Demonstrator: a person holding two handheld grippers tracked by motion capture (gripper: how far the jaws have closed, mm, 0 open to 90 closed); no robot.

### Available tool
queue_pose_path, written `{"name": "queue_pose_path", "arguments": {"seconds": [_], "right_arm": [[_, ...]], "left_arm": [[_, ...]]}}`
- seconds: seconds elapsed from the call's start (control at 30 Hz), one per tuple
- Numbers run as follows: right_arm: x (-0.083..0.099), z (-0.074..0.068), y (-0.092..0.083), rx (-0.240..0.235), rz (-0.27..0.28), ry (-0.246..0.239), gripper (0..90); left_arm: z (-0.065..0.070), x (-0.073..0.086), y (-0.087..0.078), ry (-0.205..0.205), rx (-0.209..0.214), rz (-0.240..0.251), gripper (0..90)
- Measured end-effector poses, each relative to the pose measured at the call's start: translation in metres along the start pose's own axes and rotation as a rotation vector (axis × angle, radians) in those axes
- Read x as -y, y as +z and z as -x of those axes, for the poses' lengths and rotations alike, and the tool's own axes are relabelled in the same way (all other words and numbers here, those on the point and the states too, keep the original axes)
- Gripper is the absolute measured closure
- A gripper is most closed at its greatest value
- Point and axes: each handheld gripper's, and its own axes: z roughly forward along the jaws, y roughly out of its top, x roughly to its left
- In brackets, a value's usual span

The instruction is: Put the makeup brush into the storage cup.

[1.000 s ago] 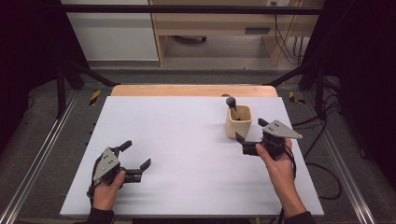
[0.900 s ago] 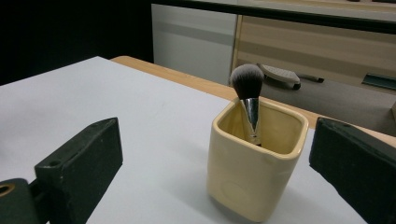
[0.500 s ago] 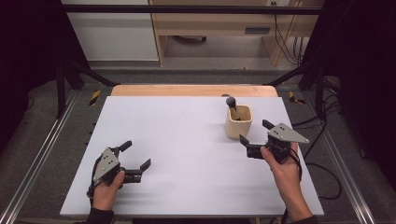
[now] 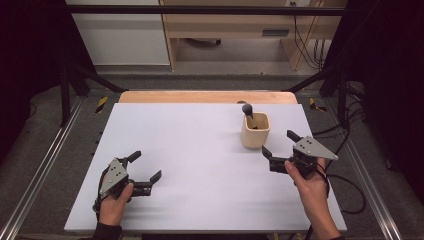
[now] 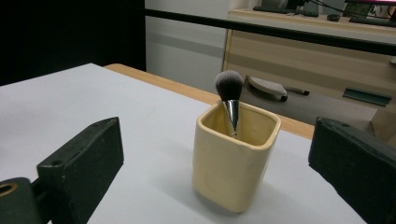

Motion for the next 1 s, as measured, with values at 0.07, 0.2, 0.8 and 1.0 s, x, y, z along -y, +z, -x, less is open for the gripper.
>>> {"name": "queue_pose_path", "arguments": {"seconds": [0.07, 0.2, 0.8, 1.0], "right_arm": [[0.002, 0.001, -0.002, 0.001, 0.0, -0.002, 3.5], [0.007, 0.002, -0.007, 0.004, -0.001, 0.0, 3.5], [0.03, 0.008, -0.019, 0.025, 0.001, 0.027, 3.9], [0.036, 0.009, -0.022, 0.029, 0.0, 0.037, 4.1]], "left_arm": [[0.0, 0.0, 0.0, 0.001, 0.0, -0.001, 1.4], [0.0, 0.0, 0.0, 0.004, 0.002, -0.003, 1.4], [0.0, 0.0, -0.001, 0.002, 0.003, 0.001, 1.4], [0.0, 0.0, -0.001, 0.003, 0.002, 0.002, 1.4]]}}
